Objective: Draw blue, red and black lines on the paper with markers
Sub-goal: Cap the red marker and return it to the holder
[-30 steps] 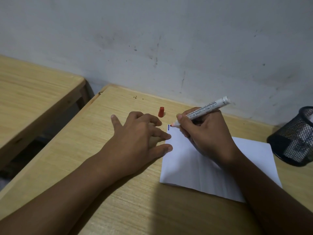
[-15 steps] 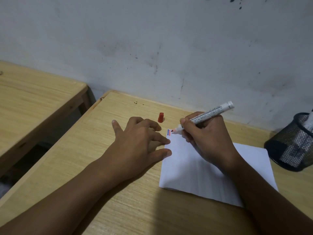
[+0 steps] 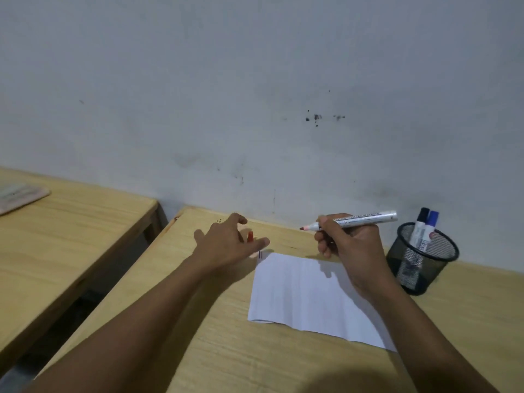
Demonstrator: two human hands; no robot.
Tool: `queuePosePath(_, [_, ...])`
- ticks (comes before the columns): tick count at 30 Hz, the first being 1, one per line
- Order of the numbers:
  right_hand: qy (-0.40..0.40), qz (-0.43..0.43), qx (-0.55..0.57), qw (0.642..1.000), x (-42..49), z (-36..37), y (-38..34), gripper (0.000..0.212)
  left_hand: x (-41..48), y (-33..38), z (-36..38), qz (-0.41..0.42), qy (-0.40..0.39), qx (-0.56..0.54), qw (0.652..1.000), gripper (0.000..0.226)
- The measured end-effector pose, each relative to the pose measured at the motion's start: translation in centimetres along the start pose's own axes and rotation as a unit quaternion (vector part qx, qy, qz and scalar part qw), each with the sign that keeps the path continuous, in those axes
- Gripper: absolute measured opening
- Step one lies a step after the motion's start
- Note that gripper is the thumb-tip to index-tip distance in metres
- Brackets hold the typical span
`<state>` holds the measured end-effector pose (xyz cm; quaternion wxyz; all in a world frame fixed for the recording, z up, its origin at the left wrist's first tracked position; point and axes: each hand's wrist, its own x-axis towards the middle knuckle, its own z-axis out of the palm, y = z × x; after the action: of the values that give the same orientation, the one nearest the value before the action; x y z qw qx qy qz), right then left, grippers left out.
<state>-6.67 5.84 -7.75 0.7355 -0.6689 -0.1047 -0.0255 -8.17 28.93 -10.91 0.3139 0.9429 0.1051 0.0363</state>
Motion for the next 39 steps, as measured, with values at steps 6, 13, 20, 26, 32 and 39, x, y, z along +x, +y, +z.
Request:
queuePosePath(6, [0.019, -0.008, -0.004, 1.0, -3.4, -3.2, -2.4, 0.016, -0.3, 3.7, -0.9, 0.009, 0.07, 0.016, 0.997, 0.018])
queuePosePath(13, [0.064, -0.037, 0.042, 0.996, -4.9, -4.8, -6.9, 0.02, -6.5, 11.5, -2.8, 0.165, -0.024, -0.308, 0.937, 0.018])
queuePosePath(20, [0.054, -0.072, 0.015, 0.996, -6.9, -6.6, -10.6, 0.022, -9.8, 16.5, -3.1, 0.267, -0.047, -0.284, 0.92, 0.018])
queuePosePath(26, [0.065, -0.04, -0.024, 0.997, -8.1, -8.3, -12.9, 0.035, -10.7, 19.5, -1.2, 0.322, 0.108, -0.251, 0.907, 0.011])
queuePosePath(32, [0.238, -0.217, -0.259, 0.911, -6.8, -11.8, -12.5, 0.023, -9.2, 22.6, -0.7, 0.359, 0.211, -0.146, 0.897, 0.018])
queuePosePath(39, [0.187, -0.247, -0.304, 0.901, -3.8, -14.9, -10.9, 0.016, -8.7, 24.8, 2.0, 0.39, 0.144, -0.163, 0.895, 0.048])
